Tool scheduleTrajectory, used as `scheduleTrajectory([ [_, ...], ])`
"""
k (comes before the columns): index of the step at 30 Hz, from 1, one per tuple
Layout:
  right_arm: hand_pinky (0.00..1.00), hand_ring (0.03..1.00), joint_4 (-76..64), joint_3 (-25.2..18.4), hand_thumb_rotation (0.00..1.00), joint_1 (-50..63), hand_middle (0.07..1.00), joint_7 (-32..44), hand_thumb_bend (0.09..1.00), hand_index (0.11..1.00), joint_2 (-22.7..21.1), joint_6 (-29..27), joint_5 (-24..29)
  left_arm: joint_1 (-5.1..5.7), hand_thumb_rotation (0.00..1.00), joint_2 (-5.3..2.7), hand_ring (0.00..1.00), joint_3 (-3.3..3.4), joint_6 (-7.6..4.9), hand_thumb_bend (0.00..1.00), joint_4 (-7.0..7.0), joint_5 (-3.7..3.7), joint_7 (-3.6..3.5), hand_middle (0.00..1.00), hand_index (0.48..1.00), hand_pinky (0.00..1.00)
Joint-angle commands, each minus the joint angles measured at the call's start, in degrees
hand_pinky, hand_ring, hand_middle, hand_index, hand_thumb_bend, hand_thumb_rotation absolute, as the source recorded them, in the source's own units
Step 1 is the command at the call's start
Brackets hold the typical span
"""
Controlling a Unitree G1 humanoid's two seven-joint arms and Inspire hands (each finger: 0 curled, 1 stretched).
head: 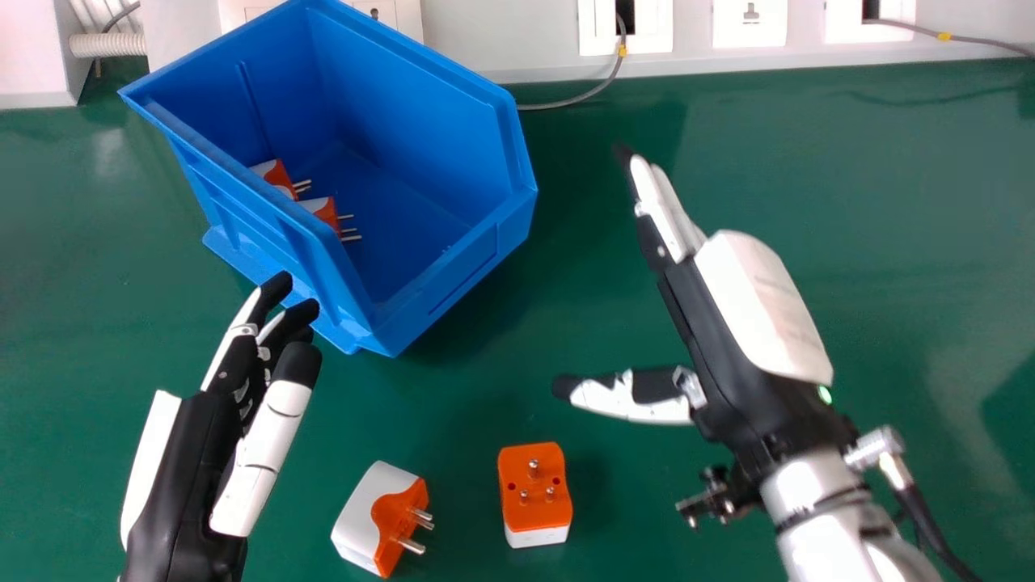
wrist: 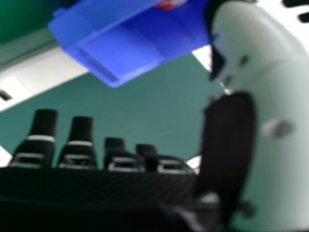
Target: Pick all objects and put in blue box
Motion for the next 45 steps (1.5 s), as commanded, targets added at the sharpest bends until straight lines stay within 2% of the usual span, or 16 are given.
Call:
scheduleTrajectory([
  [1, 0.88, 0.936, -1.4, -0.9, 0.06, 2.3, 1.000, -1.4, 0.455, 0.999, -0.2, -2.9, 1.0, -0.66, 0.91, 0.57, 0.90, 0.45, -2.00, 0.76, -0.14, -0.76, -0.31, 0.90, 0.933, 0.86],
  [4, 0.89, 0.942, -0.8, -1.1, 0.07, 5.5, 1.000, -2.0, 0.451, 1.000, -0.3, -5.2, 1.5, -0.82, 0.91, 0.41, 0.90, 0.42, -2.48, 0.76, 0.38, -0.82, -0.44, 0.90, 0.935, 0.87],
  [7, 0.90, 0.944, -0.3, -1.1, 0.09, 8.5, 1.000, -2.7, 0.452, 1.000, -0.7, -7.1, 0.7, -0.81, 0.91, 0.27, 0.90, 0.05, -3.00, 0.76, 1.04, -0.74, -0.63, 0.90, 0.936, 0.87],
  [11, 0.89, 0.943, 0.7, -0.7, 0.26, 10.8, 1.000, -3.2, 0.481, 0.988, -0.6, -7.6, -0.8, -2.17, 0.91, 0.84, 0.91, 0.01, -3.50, 0.77, 3.15, -1.17, -1.49, 0.91, 0.941, 0.88],
  [14, 0.87, 0.938, 1.7, -0.5, 0.31, 11.2, 0.996, -3.0, 0.492, 0.977, -0.2, -7.1, -1.7, -3.32, 0.92, 1.45, 0.92, 0.27, -3.23, 0.77, 4.18, -1.67, -2.46, 0.91, 0.943, 0.89],
  [17, 0.86, 0.933, 2.4, -0.3, 0.37, 10.9, 0.989, -2.0, 0.526, 0.961, -0.4, -6.9, -1.7, -3.83, 0.92, 2.01, 0.92, 0.32, -2.48, 0.77, 3.84, -2.36, -3.28, 0.92, 0.944, 0.89],
  [22, 0.85, 0.932, 2.6, 0.0, 0.43, 10.0, 0.985, 1.3, 0.562, 0.951, -1.6, -7.0, -0.9, -3.48, 0.92, 2.74, 0.92, 0.89, -2.08, 0.77, 3.24, -3.21, -4.15, 0.92, 0.944, 0.89],
  [25, 0.86, 0.937, 2.8, -0.1, 0.48, 9.6, 0.985, 3.7, 0.598, 0.949, -2.6, -7.1, -0.2, -3.24, 0.92, 2.81, 0.92, 1.18, -2.43, 0.77, 3.39, -3.46, -4.17, 0.92, 0.943, 0.89],
  [28, 0.86, 0.942, 4.3, 0.1, 0.53, 8.3, 0.986, 5.9, 0.634, 0.946, -3.3, -7.3, 0.5, -3.13, 0.91, 2.56, 0.92, 1.30, -2.58, 0.77, 3.29, -3.38, -3.68, 0.92, 0.940, 0.89],
  [31, 0.87, 0.943, 6.9, 0.3, 0.53, 6.5, 0.987, 7.4, 0.647, 0.947, -3.7, -8.0, 1.3, -3.25, 0.91, 2.16, 0.92, 1.15, -2.37, 0.77, 2.94, -3.03, -3.00, 0.92, 0.939, 0.89],
  [36, 0.87, 0.945, 10.3, 0.7, 0.52, 4.0, 0.986, 8.6, 0.685, 0.951, -4.1, -9.1, 1.4, -3.40, 0.90, 1.99, 0.91, 1.15, -1.74, 0.76, 2.21, -3.43, -2.42, 0.92, 0.938, 0.88],
  [40, 0.87, 0.944, 12.9, 1.0, 0.52, 1.7, 0.984, 9.1, 0.706, 0.950, -4.9, -10.1, 0.6, -3.96, 0.90, 2.07, 0.91, 1.49, -1.74, 0.76, 2.28, -3.70, -2.16, 0.92, 0.938, 0.88],
  [45, 0.87, 0.943, 15.1, 1.7, 0.51, -0.9, 0.980, 10.0, 0.735, 0.944, -5.0, -9.5, 0.0, -4.29, 0.90, 2.21, 0.91, 1.73, -1.49, 0.75, 1.68, -3.64, -2.02, 0.92, 0.937, 0.88],
])
